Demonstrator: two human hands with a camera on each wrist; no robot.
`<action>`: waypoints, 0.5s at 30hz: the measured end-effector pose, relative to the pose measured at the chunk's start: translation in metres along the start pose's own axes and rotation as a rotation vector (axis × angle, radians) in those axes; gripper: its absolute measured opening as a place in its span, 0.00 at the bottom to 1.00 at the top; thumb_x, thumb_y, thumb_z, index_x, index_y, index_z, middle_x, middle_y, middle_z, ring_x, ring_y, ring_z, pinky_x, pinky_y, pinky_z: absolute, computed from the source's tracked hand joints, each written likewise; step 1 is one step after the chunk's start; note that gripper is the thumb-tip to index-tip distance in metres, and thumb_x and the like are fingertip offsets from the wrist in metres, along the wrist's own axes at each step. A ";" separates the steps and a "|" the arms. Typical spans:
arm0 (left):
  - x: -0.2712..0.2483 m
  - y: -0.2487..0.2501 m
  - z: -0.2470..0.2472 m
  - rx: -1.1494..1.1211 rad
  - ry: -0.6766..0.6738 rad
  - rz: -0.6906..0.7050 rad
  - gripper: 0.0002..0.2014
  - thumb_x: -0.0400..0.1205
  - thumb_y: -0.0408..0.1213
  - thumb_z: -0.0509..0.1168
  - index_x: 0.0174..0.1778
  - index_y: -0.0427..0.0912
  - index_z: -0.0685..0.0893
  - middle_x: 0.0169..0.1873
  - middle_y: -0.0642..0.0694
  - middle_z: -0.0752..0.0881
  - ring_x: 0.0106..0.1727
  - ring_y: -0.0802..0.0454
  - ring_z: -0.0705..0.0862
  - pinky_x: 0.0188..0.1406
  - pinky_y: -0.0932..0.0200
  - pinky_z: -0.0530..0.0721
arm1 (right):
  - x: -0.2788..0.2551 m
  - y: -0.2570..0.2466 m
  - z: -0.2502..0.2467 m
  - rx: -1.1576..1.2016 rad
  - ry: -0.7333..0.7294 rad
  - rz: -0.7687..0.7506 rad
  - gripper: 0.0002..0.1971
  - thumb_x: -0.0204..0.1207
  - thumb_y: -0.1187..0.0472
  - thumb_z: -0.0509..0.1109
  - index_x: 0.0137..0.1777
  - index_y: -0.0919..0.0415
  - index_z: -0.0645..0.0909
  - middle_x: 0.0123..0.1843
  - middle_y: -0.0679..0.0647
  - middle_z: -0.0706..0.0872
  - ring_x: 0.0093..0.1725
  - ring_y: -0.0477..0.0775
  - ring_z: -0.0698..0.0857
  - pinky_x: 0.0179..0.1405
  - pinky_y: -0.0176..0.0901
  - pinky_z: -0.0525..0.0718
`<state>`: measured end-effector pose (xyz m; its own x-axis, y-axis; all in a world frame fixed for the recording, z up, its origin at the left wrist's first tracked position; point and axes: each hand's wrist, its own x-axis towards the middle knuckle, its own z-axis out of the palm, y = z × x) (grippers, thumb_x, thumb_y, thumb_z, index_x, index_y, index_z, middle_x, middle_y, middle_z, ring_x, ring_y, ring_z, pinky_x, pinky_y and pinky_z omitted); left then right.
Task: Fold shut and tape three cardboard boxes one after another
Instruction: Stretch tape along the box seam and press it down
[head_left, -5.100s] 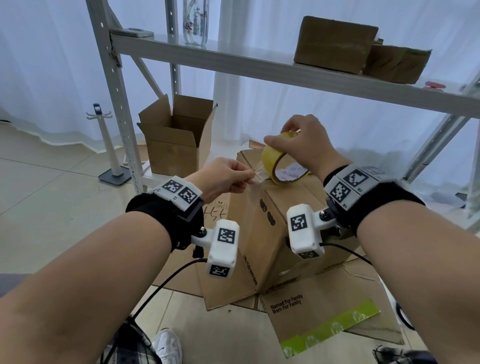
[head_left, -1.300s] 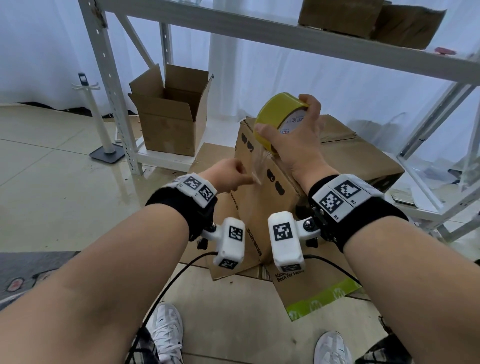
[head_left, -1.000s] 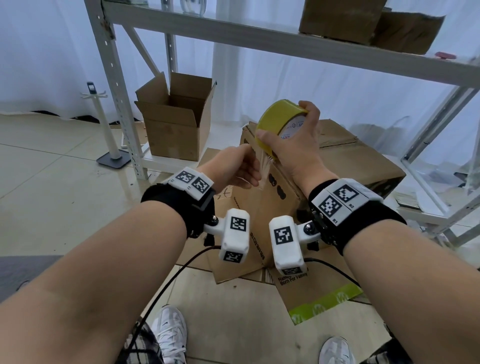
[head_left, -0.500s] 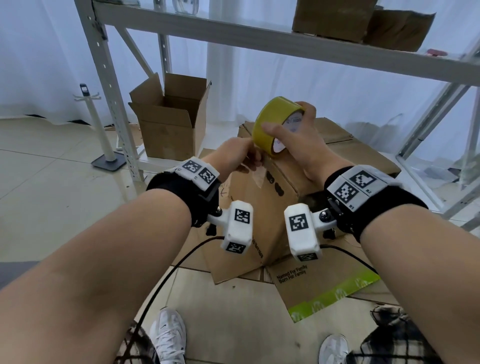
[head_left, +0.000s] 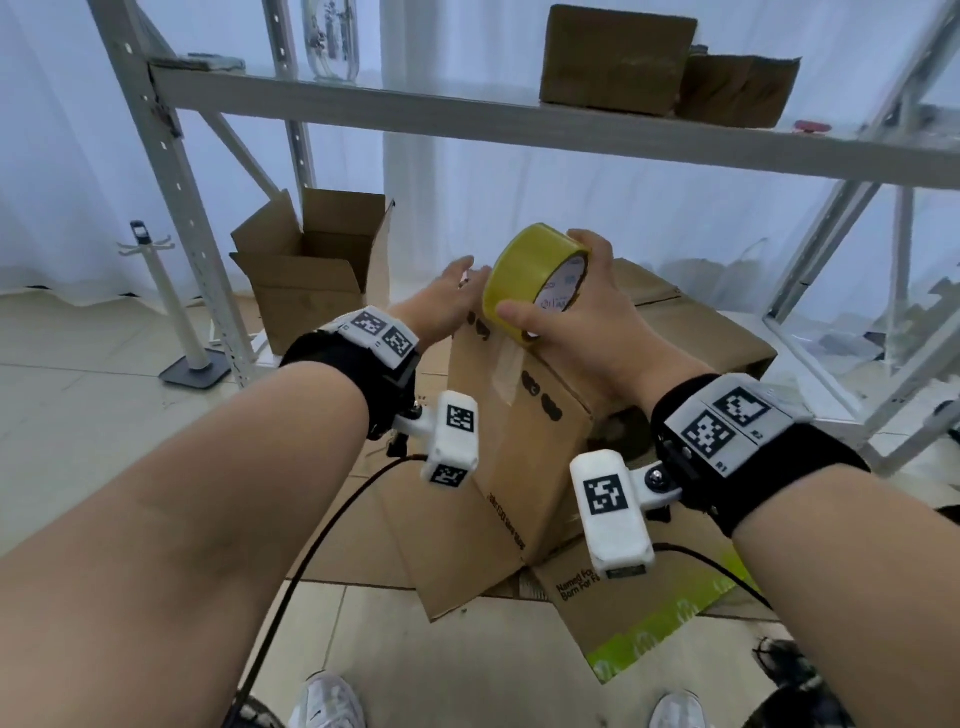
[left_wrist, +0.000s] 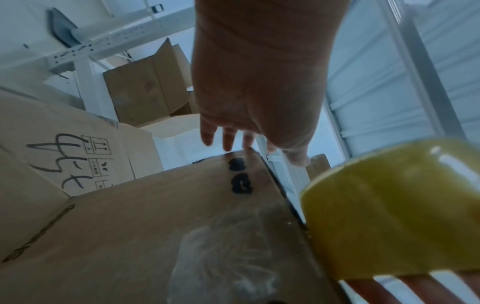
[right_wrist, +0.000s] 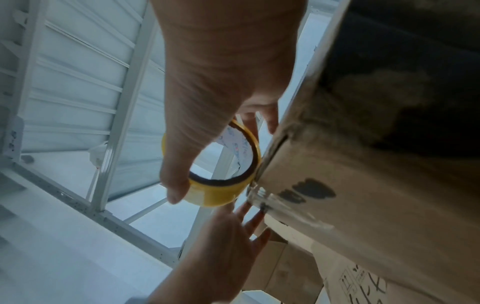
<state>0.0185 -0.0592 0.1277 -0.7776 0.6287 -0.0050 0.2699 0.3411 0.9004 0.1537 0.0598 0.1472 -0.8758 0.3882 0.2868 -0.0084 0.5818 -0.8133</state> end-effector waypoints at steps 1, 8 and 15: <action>0.000 0.001 0.006 0.010 -0.012 0.019 0.32 0.83 0.52 0.61 0.79 0.40 0.64 0.72 0.40 0.73 0.71 0.44 0.73 0.63 0.59 0.75 | -0.004 0.002 -0.001 -0.034 0.026 -0.002 0.52 0.61 0.41 0.81 0.77 0.45 0.51 0.74 0.52 0.68 0.71 0.53 0.72 0.72 0.53 0.74; -0.019 0.002 0.018 0.026 -0.013 0.059 0.23 0.86 0.43 0.60 0.78 0.48 0.68 0.66 0.46 0.76 0.58 0.53 0.73 0.38 0.62 0.73 | -0.027 0.014 -0.002 -0.072 0.125 0.013 0.52 0.52 0.30 0.78 0.72 0.45 0.57 0.68 0.47 0.74 0.66 0.49 0.78 0.65 0.54 0.80; -0.040 0.003 0.023 -0.164 -0.035 0.056 0.16 0.87 0.35 0.53 0.64 0.51 0.81 0.51 0.52 0.81 0.54 0.55 0.77 0.42 0.73 0.79 | -0.027 0.017 0.006 0.089 0.211 -0.001 0.48 0.51 0.31 0.78 0.70 0.45 0.64 0.65 0.46 0.78 0.64 0.46 0.79 0.63 0.46 0.79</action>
<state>0.0638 -0.0672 0.1205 -0.7429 0.6685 0.0346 0.2136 0.1878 0.9587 0.1748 0.0549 0.1224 -0.7553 0.5344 0.3793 -0.0597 0.5203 -0.8519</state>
